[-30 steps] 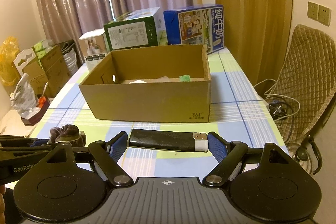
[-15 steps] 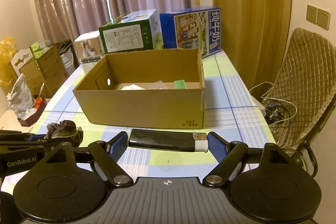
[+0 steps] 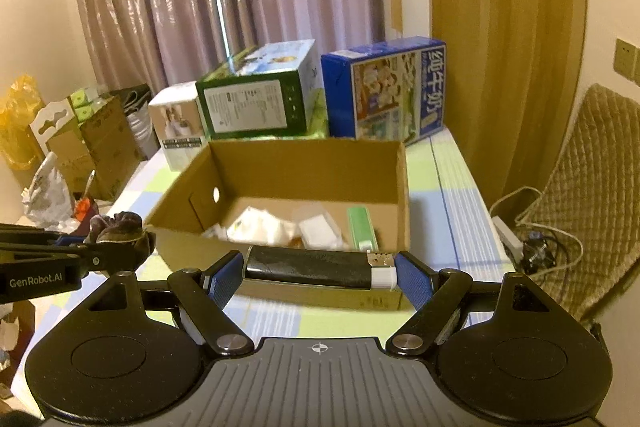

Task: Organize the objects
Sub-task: 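Carry the scrunchie and lighter over into the cardboard box with both tools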

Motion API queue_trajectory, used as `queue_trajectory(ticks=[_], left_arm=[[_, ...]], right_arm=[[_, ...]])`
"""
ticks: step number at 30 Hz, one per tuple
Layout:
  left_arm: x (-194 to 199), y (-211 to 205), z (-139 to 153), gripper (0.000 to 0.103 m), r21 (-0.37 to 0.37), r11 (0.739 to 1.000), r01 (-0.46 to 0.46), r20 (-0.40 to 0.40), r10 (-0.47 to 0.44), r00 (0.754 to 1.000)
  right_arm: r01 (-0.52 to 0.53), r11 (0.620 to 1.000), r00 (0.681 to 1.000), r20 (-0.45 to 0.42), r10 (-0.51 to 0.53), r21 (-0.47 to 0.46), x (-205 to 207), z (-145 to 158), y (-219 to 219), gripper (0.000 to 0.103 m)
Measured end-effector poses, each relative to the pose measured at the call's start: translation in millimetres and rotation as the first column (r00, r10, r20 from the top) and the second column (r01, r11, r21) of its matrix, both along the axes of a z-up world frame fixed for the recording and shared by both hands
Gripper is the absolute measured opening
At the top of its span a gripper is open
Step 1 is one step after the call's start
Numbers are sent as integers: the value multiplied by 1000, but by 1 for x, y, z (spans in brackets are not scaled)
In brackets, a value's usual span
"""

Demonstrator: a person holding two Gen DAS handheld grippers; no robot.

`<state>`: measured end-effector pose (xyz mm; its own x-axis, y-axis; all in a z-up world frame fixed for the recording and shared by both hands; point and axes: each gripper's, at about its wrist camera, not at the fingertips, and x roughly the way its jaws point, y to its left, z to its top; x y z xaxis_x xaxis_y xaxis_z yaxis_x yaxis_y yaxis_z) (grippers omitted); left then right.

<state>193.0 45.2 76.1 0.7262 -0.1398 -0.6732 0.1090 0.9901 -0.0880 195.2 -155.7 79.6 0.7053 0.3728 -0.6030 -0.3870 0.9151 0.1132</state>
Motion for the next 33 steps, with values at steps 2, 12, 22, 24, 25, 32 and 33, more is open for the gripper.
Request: queue_trajectory(ticks=[2,12,22,24,25,32,33], left_arm=[[12,3,7,15,1,1000,3,4,-3,1000],[69,13,14,15,9,1000,4,-41,-4,999],[108,17,-8,15,35,999,24,-126,-19,992],[114,17,-13,15,37,999,27,-145,-21,989],[117,18,-15,15,37,999,29,-153,-23,988],[135,19,-26,15,34,999,35,-195,-28,980],[137,20,-27,15,30,999,36,-201,-29,979]], right_arm=[[-3,1000,1000,0,3,4,12,5,3,79],[-34,999,997,-65,35,15,73,16,20,79],[-85,996,984,-162,77,-41,119,3,35,79],[-94,995,978,-188,86,-38,124,-2,37,79],[-95,995,976,-198,86,-39,127,-4,38,79],[-98,994,966,-244,85,-43,147,-13,45,79],[-99,994,966,-246,85,-45,149,-14,46,79]])
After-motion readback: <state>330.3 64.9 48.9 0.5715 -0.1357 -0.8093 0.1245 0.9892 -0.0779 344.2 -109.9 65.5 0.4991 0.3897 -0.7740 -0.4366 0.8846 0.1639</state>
